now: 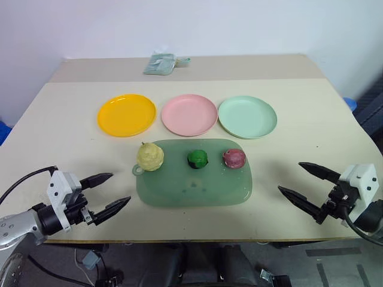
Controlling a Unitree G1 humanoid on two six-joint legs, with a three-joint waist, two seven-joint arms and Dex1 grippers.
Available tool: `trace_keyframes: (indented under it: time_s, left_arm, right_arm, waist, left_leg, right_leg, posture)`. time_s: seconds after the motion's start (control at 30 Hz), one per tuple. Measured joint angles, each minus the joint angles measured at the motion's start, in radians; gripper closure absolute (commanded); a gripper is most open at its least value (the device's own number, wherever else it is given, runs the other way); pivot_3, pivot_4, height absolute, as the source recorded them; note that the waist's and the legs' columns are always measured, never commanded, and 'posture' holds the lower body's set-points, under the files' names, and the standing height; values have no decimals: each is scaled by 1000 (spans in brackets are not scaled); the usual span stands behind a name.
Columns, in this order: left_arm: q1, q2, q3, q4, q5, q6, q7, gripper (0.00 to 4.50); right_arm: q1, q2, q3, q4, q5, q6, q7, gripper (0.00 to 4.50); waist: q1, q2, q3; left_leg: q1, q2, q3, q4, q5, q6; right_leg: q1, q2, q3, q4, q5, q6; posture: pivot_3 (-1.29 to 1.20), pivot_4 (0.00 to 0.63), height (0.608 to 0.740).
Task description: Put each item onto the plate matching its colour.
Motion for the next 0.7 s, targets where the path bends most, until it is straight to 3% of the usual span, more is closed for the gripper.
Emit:
trace_keyframes:
  time_s: [0.23, 0.53, 0.7]
  left_arm:
    - [-52, -38, -2, 0, 12, -12, 16, 0]
    - [-58, -83, -9, -9, 29, -18, 71, 0]
    - [-71, -118, -21, -33, 48, -1, 145, 0]
  right_arm:
    - [-86, -20, 0, -22, 20, 76, -52, 43]
    - [-129, -39, 5, 24, 2, 73, -8, 43]
    - [-183, -39, 70, 42, -23, 38, 23, 43]
  waist:
    - [-1, -1, 2]
    - [-1, -2, 3]
    - [-2, -1, 3]
  left_leg:
    - [0, 0, 0, 0, 0, 0]
    - [0, 0, 0, 1, -1, 1]
    - [0, 0, 0, 1, -1, 1]
  right_leg:
    - [0, 0, 0, -1, 0, 0]
    - [1, 0, 0, -2, 0, 0]
    - [2, 0, 0, -2, 1, 0]
  posture:
    - [0, 150, 740]
    - [0, 150, 740]
    - [0, 150, 740]
